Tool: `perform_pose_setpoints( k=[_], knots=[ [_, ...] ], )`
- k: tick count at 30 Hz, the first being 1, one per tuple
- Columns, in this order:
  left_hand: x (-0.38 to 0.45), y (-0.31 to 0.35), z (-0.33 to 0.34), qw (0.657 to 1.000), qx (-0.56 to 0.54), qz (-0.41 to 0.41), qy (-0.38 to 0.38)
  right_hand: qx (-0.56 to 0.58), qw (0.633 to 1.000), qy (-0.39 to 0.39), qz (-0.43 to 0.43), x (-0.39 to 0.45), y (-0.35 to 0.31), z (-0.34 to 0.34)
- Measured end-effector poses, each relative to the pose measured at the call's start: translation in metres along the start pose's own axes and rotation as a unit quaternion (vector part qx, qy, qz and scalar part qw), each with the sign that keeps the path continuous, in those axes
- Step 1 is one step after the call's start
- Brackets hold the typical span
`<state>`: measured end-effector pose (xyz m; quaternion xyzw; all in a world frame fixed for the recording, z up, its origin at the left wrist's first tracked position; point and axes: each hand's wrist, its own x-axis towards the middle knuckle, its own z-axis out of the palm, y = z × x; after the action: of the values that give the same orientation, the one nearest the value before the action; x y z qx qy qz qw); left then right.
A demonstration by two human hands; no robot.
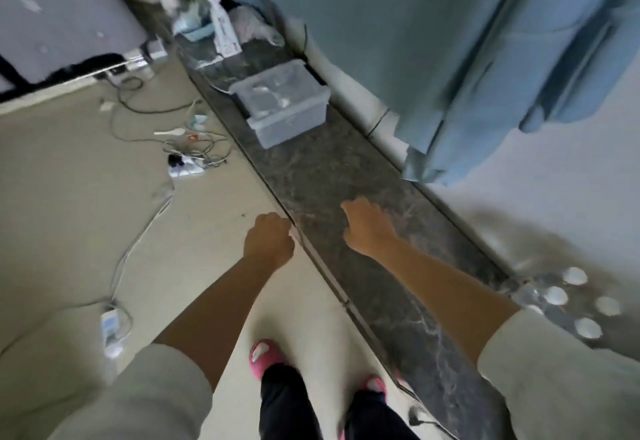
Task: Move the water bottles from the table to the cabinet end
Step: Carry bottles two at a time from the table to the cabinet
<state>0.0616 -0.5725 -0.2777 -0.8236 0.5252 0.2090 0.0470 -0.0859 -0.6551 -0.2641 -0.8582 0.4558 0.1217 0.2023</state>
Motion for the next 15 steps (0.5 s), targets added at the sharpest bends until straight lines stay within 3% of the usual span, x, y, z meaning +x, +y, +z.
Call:
perform_pose_setpoints(
  k=[10,15],
  knots=[
    [-0.033,-0.252,-0.062,0.986,-0.005,-0.158,0.052,-0.093,0.972,0.012,-0.215,0.097,-0.258,-0.017],
    [-0.049,-0.363,-0.096,0.97,-0.005,-0.234,0.064,-0.088,0.963,0.02,-0.256,0.138,-0.369,-0.017]
  ],
)
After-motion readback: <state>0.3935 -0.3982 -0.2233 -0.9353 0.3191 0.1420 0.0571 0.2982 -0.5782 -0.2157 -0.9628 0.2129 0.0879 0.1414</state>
